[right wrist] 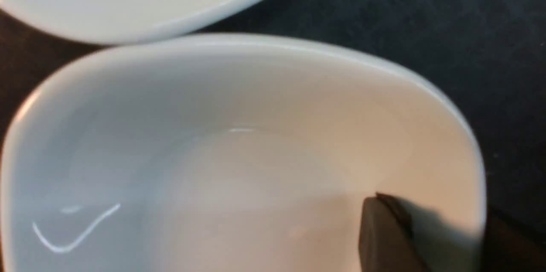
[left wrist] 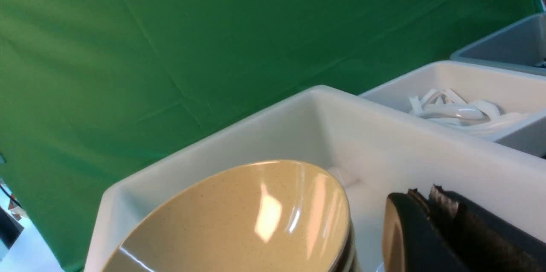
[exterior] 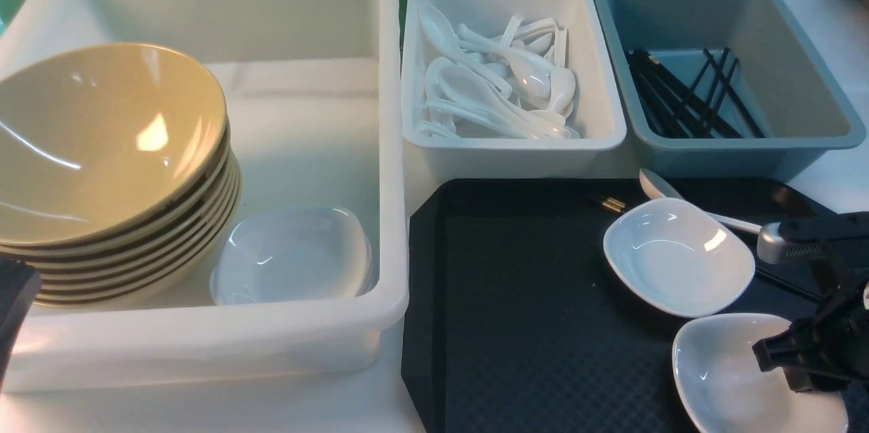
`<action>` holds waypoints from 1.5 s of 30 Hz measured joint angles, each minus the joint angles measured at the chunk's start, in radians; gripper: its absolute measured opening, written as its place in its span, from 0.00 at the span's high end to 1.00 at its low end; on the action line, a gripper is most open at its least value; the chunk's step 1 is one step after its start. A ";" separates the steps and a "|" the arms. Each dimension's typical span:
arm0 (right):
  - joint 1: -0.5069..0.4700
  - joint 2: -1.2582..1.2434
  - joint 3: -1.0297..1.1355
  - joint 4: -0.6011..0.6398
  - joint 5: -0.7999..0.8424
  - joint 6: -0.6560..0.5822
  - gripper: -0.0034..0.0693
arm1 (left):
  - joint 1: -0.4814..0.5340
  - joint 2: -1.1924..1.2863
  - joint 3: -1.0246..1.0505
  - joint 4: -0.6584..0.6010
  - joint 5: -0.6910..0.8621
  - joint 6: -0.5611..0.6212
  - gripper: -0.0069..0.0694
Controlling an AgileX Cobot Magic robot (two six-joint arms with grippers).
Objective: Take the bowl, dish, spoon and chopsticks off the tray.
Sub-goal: Use the right arm to grab the plate, then use the right arm to put the plate into the large storage box on the left
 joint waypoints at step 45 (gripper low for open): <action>0.642 0.519 -1.216 0.369 0.164 -0.968 0.85 | 0.000 0.000 0.000 0.000 -0.006 0.000 0.90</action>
